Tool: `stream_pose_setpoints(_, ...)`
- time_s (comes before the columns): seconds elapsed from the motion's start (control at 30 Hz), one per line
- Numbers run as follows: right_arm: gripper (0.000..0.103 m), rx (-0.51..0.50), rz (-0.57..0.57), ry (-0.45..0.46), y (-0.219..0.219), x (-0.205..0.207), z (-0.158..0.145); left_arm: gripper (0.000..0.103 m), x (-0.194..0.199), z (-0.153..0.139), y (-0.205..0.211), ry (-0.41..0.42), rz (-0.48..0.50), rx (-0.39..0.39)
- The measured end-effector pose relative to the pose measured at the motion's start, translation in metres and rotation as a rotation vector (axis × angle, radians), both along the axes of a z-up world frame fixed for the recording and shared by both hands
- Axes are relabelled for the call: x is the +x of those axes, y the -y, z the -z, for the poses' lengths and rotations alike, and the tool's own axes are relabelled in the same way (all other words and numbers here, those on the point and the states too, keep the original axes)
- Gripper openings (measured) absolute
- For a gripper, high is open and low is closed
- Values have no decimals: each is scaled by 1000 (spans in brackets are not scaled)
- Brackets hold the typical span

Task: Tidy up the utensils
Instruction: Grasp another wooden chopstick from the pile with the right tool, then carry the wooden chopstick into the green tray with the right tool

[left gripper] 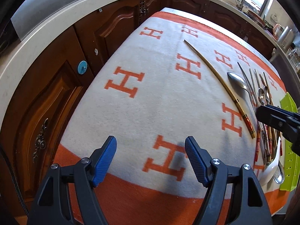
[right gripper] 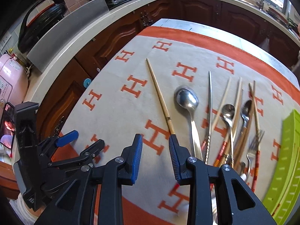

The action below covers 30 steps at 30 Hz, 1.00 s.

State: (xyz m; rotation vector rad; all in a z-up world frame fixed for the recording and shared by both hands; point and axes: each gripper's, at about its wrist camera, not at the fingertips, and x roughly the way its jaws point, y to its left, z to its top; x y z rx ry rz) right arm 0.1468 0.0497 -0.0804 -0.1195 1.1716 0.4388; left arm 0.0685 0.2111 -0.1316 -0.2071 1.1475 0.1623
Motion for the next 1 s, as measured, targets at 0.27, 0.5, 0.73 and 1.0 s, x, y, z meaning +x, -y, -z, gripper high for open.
stream_pose_setpoints(0.27, 29, -75, 5, -21, -14, 41, 42, 74, 8, 2, -5, 11, 5, -7)
stream_pose_setpoints(0.5, 29, -159, -50, 51, -28, 46, 56, 76, 13, 2, -2, 14, 13, 2)
stream_pose_setpoints(0.73, 7, -121, -45, 34, -28, 47, 54, 77, 16, 3, 5, 7, 25, 15)
stream_pose_setpoints(1.0, 6, 94, 42, -22, 3, 39, 38, 77, 14, -4, 18, 1, 44, 32)
